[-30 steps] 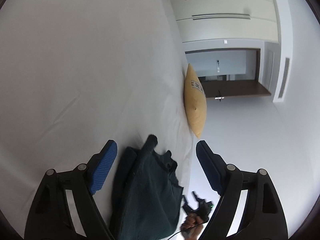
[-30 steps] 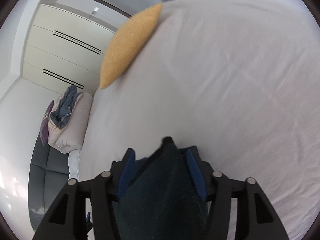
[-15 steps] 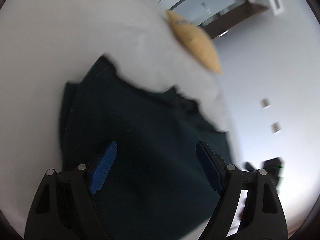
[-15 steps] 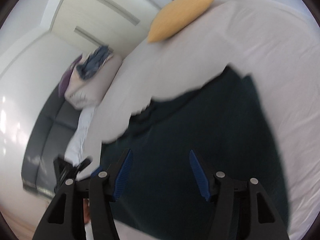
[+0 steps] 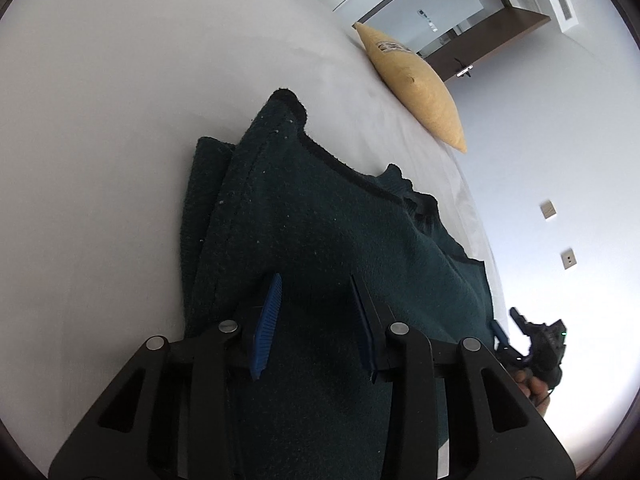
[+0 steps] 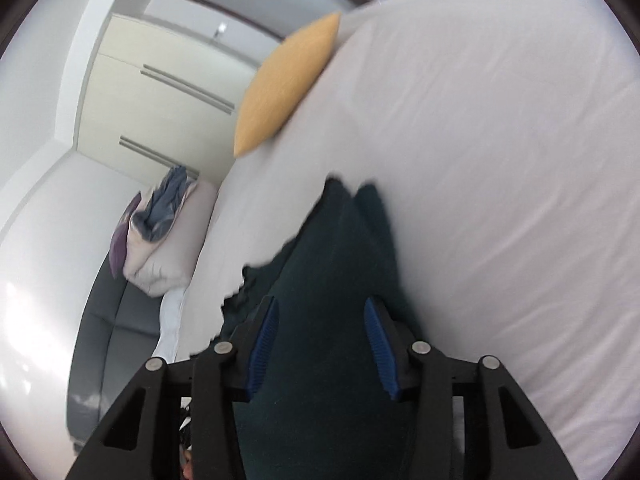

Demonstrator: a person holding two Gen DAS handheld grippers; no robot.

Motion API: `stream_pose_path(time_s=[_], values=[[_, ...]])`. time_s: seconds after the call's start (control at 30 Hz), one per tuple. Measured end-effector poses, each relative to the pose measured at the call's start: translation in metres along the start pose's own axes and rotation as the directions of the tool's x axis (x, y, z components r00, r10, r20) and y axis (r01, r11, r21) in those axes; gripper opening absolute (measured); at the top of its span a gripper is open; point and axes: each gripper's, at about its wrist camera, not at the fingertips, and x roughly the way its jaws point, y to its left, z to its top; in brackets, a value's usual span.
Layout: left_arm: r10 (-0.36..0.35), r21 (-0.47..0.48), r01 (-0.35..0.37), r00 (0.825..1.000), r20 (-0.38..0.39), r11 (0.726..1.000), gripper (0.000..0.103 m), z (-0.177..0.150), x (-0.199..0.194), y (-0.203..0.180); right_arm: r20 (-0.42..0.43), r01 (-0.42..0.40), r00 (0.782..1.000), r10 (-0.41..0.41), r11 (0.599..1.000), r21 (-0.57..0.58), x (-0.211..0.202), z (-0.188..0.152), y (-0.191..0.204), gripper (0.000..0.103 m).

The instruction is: Fold small clothes

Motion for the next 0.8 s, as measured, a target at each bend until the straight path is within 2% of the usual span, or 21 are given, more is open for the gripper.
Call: stream_pose_path(time_s=[0.03,0.13,0.23,0.3,0.37,0.47,0.5,0.53,0.6,0.7,0.73,0.8], values=[[0.001,0.004,-0.001,1.000,0.003,1.000,0.033,-0.002,-0.005,0.001,0.000,-0.007,1.000,0.007,1.000,0.000,-0.003,-0.001,0.003,0.052],[0.006,0.009,-0.006,1.000,0.014,1.000,0.033,-0.008,-0.015,0.002,-0.064,-0.116,0.992,0.113,0.992,-0.048,-0.002,-0.018,0.030,0.052],[0.076,0.035,-0.078,0.996,0.042,0.996,0.034,-0.018,-0.027,-0.010,-0.230,-0.244,0.949,0.216,0.964,-0.103,0.021,-0.053,0.065,0.052],[0.118,0.056,-0.122,0.990,0.076,0.991,0.034,-0.027,-0.036,-0.026,-0.332,-0.290,0.914,0.232,0.947,-0.135,0.042,-0.081,0.090,0.052],[0.098,0.095,-0.107,0.991,0.094,0.990,0.034,-0.036,-0.044,-0.041,-0.416,-0.315,0.879,0.233,0.939,-0.139,0.066,-0.103,0.104,0.052],[0.184,0.234,-0.194,0.981,0.067,0.953,0.034,-0.053,-0.030,-0.063,-0.475,-0.269,0.863,0.170,0.952,-0.148,0.092,-0.126,0.105,0.052],[0.214,0.243,-0.219,0.976,0.046,0.945,0.034,-0.058,-0.023,-0.061,-0.472,-0.238,0.871,0.140,0.959,-0.156,0.097,-0.126,0.101,0.048],[0.209,0.232,-0.211,0.977,0.036,0.949,0.034,-0.061,-0.022,-0.055,-0.461,-0.222,0.878,0.129,0.963,-0.153,0.096,-0.124,0.094,0.037],[0.180,0.212,-0.183,0.983,0.035,0.960,0.034,-0.067,-0.028,-0.045,-0.420,-0.207,0.896,0.145,0.973,-0.106,0.088,-0.109,0.076,0.031],[0.177,0.225,-0.179,0.984,0.030,0.958,0.034,-0.075,-0.034,-0.038,-0.276,-0.156,0.950,0.145,0.988,-0.016,0.064,-0.075,0.040,0.023],[0.179,0.226,-0.180,0.984,0.029,0.957,0.034,-0.077,-0.036,-0.036,-0.238,-0.137,0.962,0.137,0.990,0.017,0.057,-0.063,0.029,0.020],[0.176,0.220,-0.178,0.984,0.028,0.959,0.034,-0.081,-0.041,-0.034,-0.176,-0.127,0.974,0.140,0.988,0.084,0.041,-0.050,0.014,0.019]])
